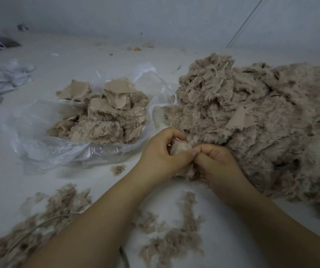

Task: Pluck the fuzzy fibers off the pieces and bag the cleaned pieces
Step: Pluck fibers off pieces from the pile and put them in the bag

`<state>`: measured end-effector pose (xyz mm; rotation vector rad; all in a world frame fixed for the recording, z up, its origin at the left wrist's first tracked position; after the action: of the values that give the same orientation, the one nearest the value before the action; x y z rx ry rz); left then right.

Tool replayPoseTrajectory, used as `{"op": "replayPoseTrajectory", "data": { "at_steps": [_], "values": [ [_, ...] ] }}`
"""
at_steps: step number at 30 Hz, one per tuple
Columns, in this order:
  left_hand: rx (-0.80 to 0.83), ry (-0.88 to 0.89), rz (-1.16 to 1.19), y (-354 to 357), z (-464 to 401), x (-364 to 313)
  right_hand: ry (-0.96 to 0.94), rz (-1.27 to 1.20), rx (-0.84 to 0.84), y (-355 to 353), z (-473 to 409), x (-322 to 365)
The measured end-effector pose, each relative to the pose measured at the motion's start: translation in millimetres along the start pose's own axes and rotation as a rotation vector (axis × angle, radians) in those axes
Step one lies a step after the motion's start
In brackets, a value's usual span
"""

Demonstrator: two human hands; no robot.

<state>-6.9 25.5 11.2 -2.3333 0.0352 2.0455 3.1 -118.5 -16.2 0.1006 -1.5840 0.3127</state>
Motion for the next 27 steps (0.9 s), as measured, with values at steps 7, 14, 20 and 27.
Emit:
{"op": "replayPoseTrajectory", "data": {
  "at_steps": [7,14,20,27],
  "values": [
    [-0.054,-0.067,0.251,-5,1,-3,-0.027,0.029,0.027,-1,0,0],
    [-0.008,-0.144,0.378,-2,-2,0,-0.035,0.026,0.107,1,-1,2],
    [0.005,-0.098,0.252,-2,-4,1,-0.063,0.147,0.184,1,-1,4],
    [-0.25,-0.039,0.352,-21,-12,2,0.072,-0.097,0.102,0,-2,5]
  ]
}}
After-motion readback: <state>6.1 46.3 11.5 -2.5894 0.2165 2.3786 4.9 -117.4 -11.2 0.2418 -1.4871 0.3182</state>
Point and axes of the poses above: each hand's wrist, its own z-axis away from the middle knuckle, its own y-axis out of the palm, x = y × z, the point moved 3 cm from there along -z, towards the middle knuckle, and after that the axes turned 14 degrees about z, right-handed, at the moved point
